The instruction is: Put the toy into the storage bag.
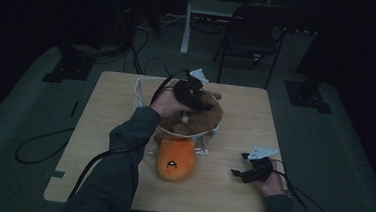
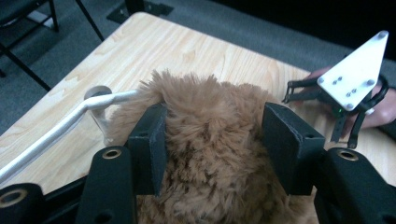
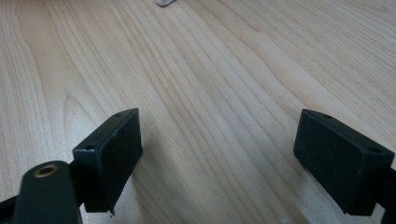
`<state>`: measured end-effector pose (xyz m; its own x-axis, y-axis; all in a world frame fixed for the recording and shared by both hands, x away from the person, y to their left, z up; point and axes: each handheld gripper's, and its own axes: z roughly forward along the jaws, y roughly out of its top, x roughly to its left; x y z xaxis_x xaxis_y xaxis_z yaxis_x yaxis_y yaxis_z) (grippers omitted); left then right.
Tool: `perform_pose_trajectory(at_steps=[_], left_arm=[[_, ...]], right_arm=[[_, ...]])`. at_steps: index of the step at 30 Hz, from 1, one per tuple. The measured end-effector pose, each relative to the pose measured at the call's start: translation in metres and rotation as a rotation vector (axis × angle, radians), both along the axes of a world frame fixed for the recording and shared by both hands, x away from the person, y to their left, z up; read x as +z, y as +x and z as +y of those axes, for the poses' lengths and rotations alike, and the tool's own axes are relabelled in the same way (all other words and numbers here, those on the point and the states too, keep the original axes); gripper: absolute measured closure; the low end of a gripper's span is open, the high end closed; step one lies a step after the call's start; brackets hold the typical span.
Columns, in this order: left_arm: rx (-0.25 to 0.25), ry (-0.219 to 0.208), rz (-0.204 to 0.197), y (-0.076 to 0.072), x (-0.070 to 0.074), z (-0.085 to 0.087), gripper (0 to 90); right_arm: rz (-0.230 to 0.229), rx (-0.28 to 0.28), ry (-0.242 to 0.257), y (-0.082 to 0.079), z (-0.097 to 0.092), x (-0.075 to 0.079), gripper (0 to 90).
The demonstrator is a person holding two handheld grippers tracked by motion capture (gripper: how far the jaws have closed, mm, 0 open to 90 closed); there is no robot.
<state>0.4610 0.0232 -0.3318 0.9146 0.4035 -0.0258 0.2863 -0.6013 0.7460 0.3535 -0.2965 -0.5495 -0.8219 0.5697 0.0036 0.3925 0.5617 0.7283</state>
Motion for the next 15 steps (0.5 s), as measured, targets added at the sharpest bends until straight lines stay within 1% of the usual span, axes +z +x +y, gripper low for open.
perform_pose_trajectory(at_steps=[2,6,9,11,12,15], left_arm=[[0.01,-0.013,-0.005,-0.001,0.002,0.004,42.2],[0.012,-0.027,-0.024,-0.007,0.006,0.007,40.7],[0.003,-0.039,-0.049,-0.015,0.011,0.01,40.7],[0.002,-0.044,-0.054,-0.017,0.012,0.01,40.1],[0.0,-0.05,-0.072,-0.022,0.016,0.013,40.1],[0.001,-0.075,-0.089,-0.029,0.022,0.018,40.2]], right_arm=[[0.0,0.001,-0.001,0.0,0.0,0.0,14.6],[0.0,0.001,-0.001,0.0,0.0,0.0,14.6],[0.0,0.0,-0.001,0.0,0.0,0.0,14.6],[-0.001,0.0,-0.001,0.0,0.0,0.0,14.6],[-0.001,0.0,-0.001,0.0,0.0,0.0,14.6],[0.0,0.0,-0.002,0.0,0.0,0.0,14.6]])
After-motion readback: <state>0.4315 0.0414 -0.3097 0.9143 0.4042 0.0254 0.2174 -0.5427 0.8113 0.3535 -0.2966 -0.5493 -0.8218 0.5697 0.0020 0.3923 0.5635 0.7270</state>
